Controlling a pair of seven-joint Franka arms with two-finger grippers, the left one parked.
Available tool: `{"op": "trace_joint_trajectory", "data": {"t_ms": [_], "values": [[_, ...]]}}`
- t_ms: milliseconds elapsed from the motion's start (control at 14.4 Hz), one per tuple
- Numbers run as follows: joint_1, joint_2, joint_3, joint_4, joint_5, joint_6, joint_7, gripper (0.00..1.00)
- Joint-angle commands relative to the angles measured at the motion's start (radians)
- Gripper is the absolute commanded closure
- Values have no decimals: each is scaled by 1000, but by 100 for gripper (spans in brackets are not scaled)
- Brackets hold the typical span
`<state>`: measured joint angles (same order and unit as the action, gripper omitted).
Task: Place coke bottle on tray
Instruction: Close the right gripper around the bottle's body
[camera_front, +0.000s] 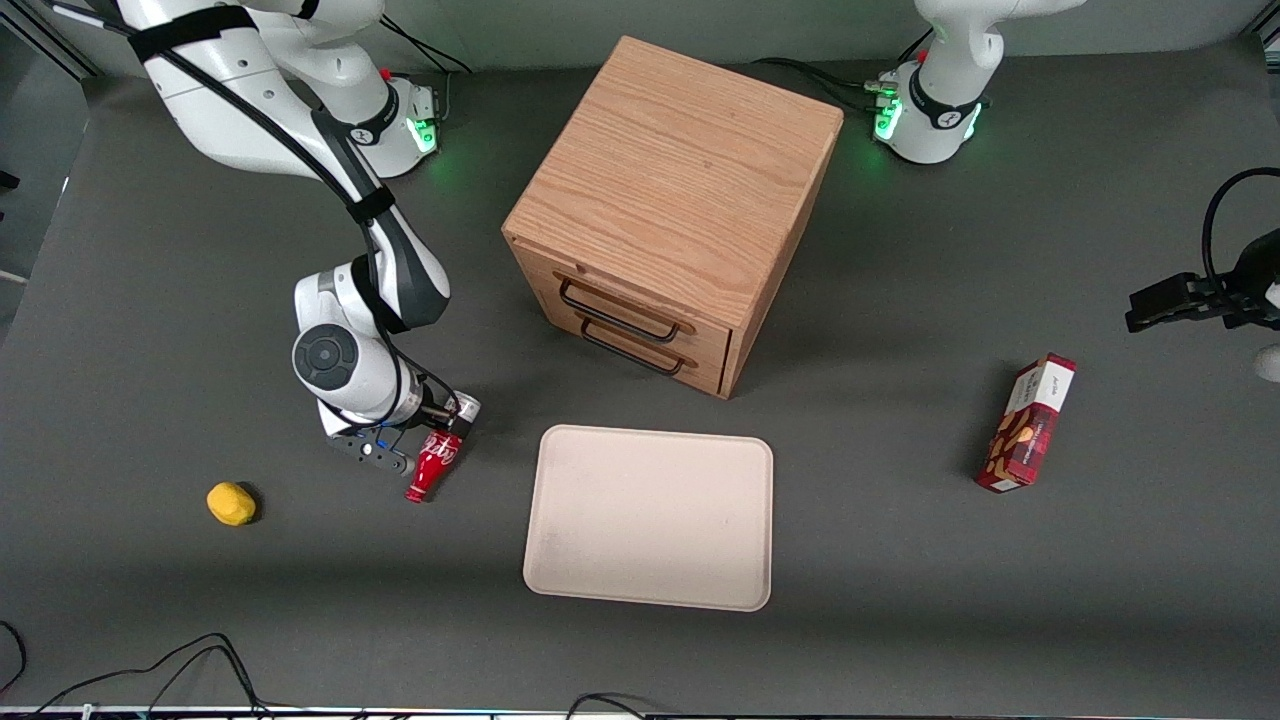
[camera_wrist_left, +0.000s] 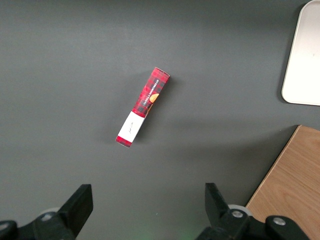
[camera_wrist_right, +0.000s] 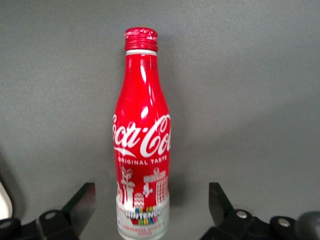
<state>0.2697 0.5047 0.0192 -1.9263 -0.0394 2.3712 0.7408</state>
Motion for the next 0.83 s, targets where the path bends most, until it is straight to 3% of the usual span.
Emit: {"op": "trace_joint_trajectory", "data": {"t_ms": [0, 623, 692, 762], "values": [[8, 35, -5, 3, -22, 54, 41, 0], [8, 103, -5, 66, -46, 57, 65, 2], [8, 107, -5, 67, -46, 57, 66, 18], [10, 109, -5, 66, -46, 59, 69, 68]]}}
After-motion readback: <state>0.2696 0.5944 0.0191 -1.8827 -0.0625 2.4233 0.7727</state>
